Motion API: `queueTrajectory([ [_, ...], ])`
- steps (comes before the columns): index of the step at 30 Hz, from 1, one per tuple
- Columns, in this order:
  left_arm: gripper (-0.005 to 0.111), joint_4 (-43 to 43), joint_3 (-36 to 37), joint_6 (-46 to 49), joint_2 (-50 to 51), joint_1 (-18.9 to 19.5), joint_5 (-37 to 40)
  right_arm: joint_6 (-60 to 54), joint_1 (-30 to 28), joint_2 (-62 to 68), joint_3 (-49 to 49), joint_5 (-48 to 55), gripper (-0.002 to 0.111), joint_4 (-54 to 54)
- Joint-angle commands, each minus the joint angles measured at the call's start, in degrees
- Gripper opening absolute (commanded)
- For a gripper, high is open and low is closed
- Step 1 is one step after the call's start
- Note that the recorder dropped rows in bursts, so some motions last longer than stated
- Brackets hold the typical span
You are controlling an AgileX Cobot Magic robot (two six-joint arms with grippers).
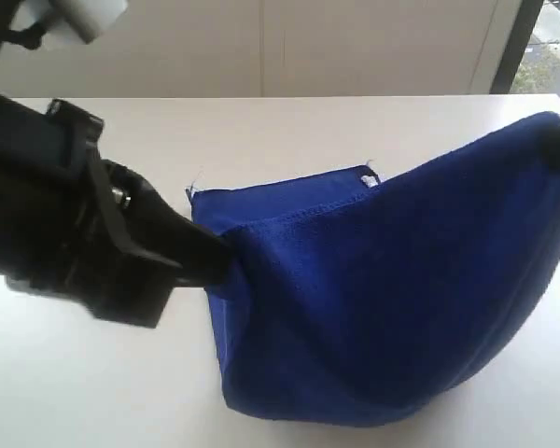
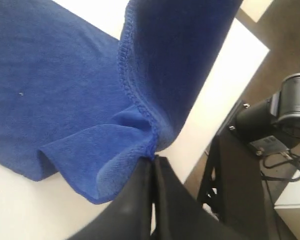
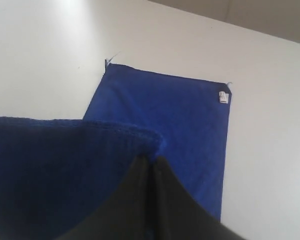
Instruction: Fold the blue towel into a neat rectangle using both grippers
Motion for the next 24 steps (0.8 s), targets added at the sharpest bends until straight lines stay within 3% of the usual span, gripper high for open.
queueTrajectory([
  [1,0.000,10.6,0.4,-8.3,3.1,-0.3,-0.7,-0.7,0.1,6.5,0.3,-5.5,0.000,-0.4],
  [7,0.000,32.0,0.4,-22.9,7.7,2.6,-1.0,-0.9,0.1,17.5,0.3,-16.3,0.000,-1.1],
  [10,0.000,38.1,0.4,-25.9,10.3,5.2,-3.9,-0.9,0.1,22.8,0.1,-21.9,0.000,-2.9],
  [24,0.000,39.5,0.4,-26.3,28.9,17.7,-25.0,-1.3,0.1,45.1,-0.2,-46.8,0.000,-5.2],
])
